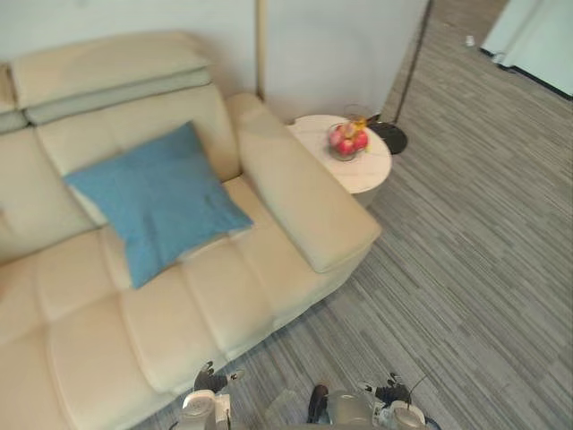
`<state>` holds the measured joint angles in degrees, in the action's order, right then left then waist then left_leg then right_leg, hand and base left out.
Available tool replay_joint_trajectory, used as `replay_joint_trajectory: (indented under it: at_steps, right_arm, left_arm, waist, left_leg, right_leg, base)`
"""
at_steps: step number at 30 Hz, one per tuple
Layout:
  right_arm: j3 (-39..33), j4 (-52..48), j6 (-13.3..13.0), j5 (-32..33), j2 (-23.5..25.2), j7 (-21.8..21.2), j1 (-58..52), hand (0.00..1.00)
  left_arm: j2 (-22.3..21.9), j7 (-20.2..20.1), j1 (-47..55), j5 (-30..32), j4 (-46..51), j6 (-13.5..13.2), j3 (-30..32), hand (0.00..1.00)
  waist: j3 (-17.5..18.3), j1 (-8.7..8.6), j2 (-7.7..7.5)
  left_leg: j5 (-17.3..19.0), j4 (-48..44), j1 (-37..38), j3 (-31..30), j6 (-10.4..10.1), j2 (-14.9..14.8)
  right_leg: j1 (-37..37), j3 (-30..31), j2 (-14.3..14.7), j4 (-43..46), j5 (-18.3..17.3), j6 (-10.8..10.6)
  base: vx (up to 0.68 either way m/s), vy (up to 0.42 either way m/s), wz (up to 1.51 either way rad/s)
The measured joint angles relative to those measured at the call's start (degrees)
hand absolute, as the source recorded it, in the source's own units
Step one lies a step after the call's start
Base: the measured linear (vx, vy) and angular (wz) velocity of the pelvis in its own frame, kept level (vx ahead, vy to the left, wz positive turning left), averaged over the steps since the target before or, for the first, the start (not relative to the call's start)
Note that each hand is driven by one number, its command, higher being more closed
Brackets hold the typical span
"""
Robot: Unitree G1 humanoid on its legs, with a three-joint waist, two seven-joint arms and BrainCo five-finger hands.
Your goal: Pick up cushions and gather them together orderly.
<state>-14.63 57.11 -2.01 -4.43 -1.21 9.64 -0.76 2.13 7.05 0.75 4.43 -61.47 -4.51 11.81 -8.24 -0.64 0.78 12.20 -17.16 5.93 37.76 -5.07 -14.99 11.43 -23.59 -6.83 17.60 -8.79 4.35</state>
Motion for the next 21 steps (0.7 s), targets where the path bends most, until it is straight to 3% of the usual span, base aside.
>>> replay_joint_trajectory:
  at_steps: [1, 2, 3, 5, 6, 7, 8, 9, 13, 18, 20, 21]
  right_arm:
    - [0.05, 0.2, 0.14, -0.08, -0.73, 0.0, 0.72, 0.0]
    - [0.54, 0.62, 0.36, -0.16, -1.21, -0.01, 0.71, 0.0]
    - [0.81, 1.41, 0.42, -0.14, -1.64, -0.05, 1.25, 0.0]
    - [1.02, 2.5, 0.39, -0.04, -1.93, -0.08, 1.86, 0.0]
    - [1.28, 2.66, 0.37, -0.02, -2.21, -0.14, 1.97, 0.0]
    - [1.29, 2.77, 0.45, -0.01, -2.82, -0.19, 1.79, 0.0]
    - [1.3, 2.79, 0.45, -0.01, -3.17, -0.2, 1.64, 0.0]
    - [1.28, 2.88, 0.44, 0.01, -4.27, -0.18, 1.51, 0.0]
    - [-0.54, 4.46, 0.53, 0.11, -5.77, -0.03, 0.69, 0.0]
    - [-0.94, 2.51, 1.03, 0.75, -3.83, 0.06, -0.48, 0.0]
    - [-0.93, 1.93, 0.88, 1.1, -3.44, 0.13, -0.76, 0.0]
    - [-0.88, 1.36, 0.86, 1.15, -3.11, 0.13, -1.06, 0.0]
  left_arm:
    - [-0.12, 0.04, 0.09, -0.01, -0.05, 0.05, -0.13, 0.0]
    - [0.98, 0.09, 0.64, -0.02, -0.27, 0.23, -0.53, 0.0]
    - [1.38, 0.05, 0.6, -0.1, -0.93, 0.36, -0.12, 0.0]
    - [1.29, 0.1, 0.79, -0.12, -1.44, 0.42, 0.23, 0.0]
    - [1.26, 0.08, 0.7, -0.05, -1.48, 0.49, 0.18, 0.0]
    - [1.21, 0.01, 0.35, -0.04, -1.56, 0.55, 0.04, 0.0]
    - [0.97, 0.0, 0.11, -0.04, -1.56, 0.51, -0.13, 0.0]
    - [-0.17, -0.17, 0.0, -0.02, -0.98, 0.22, -0.61, 0.0]
    - [-0.98, -1.03, -0.08, -0.95, 0.22, -0.19, -2.15, 0.0]
    - [-2.33, -1.27, -0.04, -1.24, 1.99, -0.18, 1.03, 0.0]
    - [-3.09, -1.24, 0.32, -1.28, 2.42, -0.19, 2.68, 0.0]
    - [-3.16, -1.33, 0.77, -1.28, 2.42, -0.17, 3.03, 0.0]
  waist:
    - [-0.1, -0.25, -0.01]
    - [-0.15, -0.18, -1.16]
    - [-0.5, -0.02, -0.11]
    - [-0.4, -0.12, 0.4]
    - [-0.48, -0.41, 0.54]
    - [-0.85, -0.73, 0.15]
    - [-1.03, -0.74, -0.11]
    - [-1.72, -0.43, -0.26]
    - [-2.18, -0.16, 0.92]
    - [-2.84, 1.03, 1.62]
    - [-2.8, 1.81, 2.07]
    - [-2.1, 2.24, 2.97]
  left_leg:
    - [-0.39, 0.59, 0.59, 1.24, -0.71, 0.05]
    - [-0.8, 1.39, 1.59, 3.3, -1.51, 1.14]
    - [-2.0, 1.24, 2.18, 4.69, -3.42, -0.49]
    - [-3.73, -0.47, 3.01, 5.41, -5.38, -2.67]
    - [-4.04, -3.88, 3.15, 5.12, -5.16, -4.36]
    - [-6.32, -13.86, 0.57, -0.8, -0.58, -6.83]
    - [-5.08, -16.01, -0.46, -4.5, 0.53, -6.34]
    - [-0.34, -19.09, -2.53, -14.82, -0.34, -2.24]
    - [6.02, -16.66, -8.74, -28.78, -1.18, 7.07]
    - [6.11, -10.45, -16.04, -39.14, -0.92, 12.05]
    - [3.25, -6.78, -15.88, -41.45, 0.93, 11.96]
    - [2.2, -7.18, -14.86, -39.6, 2.09, 11.44]
  right_leg:
    - [0.89, -5.26, -3.3, 3.78, -1.48, 1.14]
    - [0.72, -8.22, -6.04, 4.17, -0.63, -3.53]
    - [0.44, -5.49, -2.18, 1.74, 0.81, -1.98]
    - [0.61, -2.62, 1.4, 0.04, 1.6, -0.71]
    - [0.52, -0.59, 3.16, 0.06, 1.32, 0.18]
    - [-0.7, 3.12, 5.12, -0.22, 0.73, 1.23]
    - [-1.29, 4.47, 5.44, -0.58, 0.75, 1.3]
    - [-3.21, 8.93, 6.84, -2.54, 1.11, 1.71]
    - [-8.01, 20.89, 11.12, -7.01, 1.84, 0.96]
    - [-9.22, 32.18, 14.51, -6.77, 0.9, 1.81]
    - [-9.18, 36.78, 15.83, -5.01, -0.28, 1.07]
    - [-9.34, 39.19, 16.74, -3.5, -1.24, 0.31]
  base:
    - [0.07, -0.136, -1.09]
    - [0.11, -0.158, -1.12]
    - [0.08, -0.176, -1.1]
    - [0.12, -0.305, -1.23]
    - [0.12, -0.319, -1.61]
    - [0.07, -0.193, -1.3]
    - [0.12, -0.218, -1.64]
    - [0.1, -0.132, -1.32]
    - [0.15, -0.039, -1.6]
    - [0.13, 0.098, -1.44]
    - [0.15, 0.202, -1.71]
    - [0.22, 0.279, -1.63]
